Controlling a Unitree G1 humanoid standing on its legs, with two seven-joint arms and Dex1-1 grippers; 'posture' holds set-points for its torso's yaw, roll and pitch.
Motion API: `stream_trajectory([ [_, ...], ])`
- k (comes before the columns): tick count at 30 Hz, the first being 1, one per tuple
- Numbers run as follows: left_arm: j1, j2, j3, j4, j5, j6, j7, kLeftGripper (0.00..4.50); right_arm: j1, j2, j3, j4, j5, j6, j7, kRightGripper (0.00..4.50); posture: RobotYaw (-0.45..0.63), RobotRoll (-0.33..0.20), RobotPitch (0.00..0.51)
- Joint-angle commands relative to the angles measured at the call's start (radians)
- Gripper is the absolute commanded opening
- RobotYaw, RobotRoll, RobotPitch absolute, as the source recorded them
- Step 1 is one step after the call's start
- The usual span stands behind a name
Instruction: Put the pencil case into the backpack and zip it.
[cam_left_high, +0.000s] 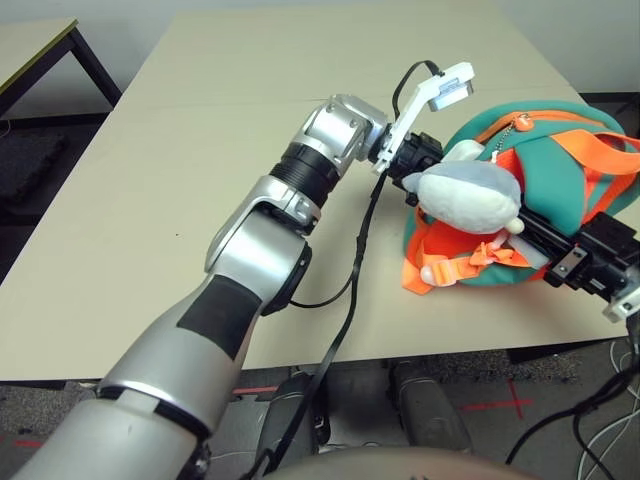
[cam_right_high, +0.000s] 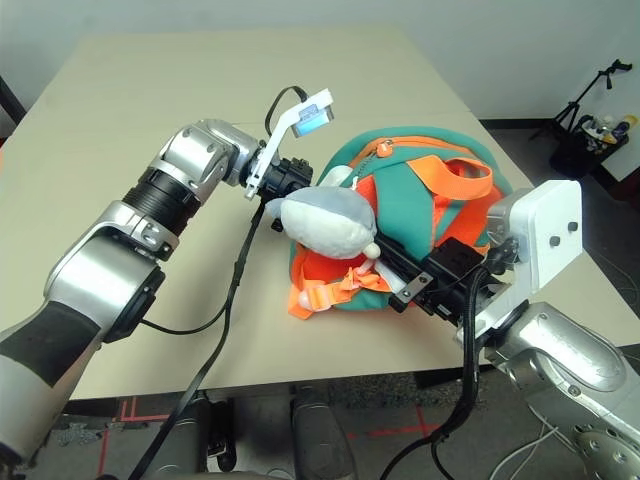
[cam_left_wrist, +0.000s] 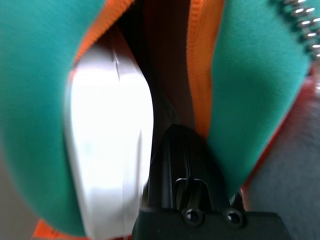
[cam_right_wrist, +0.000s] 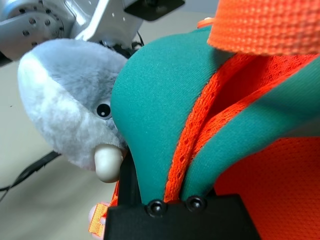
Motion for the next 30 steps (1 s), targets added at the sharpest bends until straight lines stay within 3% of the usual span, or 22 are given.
stream_trajectory([
  [1,0.009,0.004,-0.006,-0.04,0.019,0.011,0.019,0.0,-0.011,-0.001,0.02,-0.026,0.013,-0.008,0.004,0.14,-0.33,0.0,0.133],
  [7,-0.058,0.171,0.022,-0.188,-0.007,0.064,-0.075,0.0,-0.022,-0.001,0.03,-0.016,0.008,-0.007,0.011,0.14,-0.3,0.0,0.135],
  [13,-0.073,0.276,0.021,-0.26,-0.017,0.096,-0.111,0.0,-0.046,-0.002,0.048,0.008,-0.005,-0.009,0.033,0.14,-0.27,0.0,0.125],
  [30,0.008,0.139,0.008,-0.122,0.024,-0.034,0.039,0.0,-0.076,-0.003,0.051,0.014,-0.009,-0.001,0.034,0.14,-0.3,0.0,0.115],
])
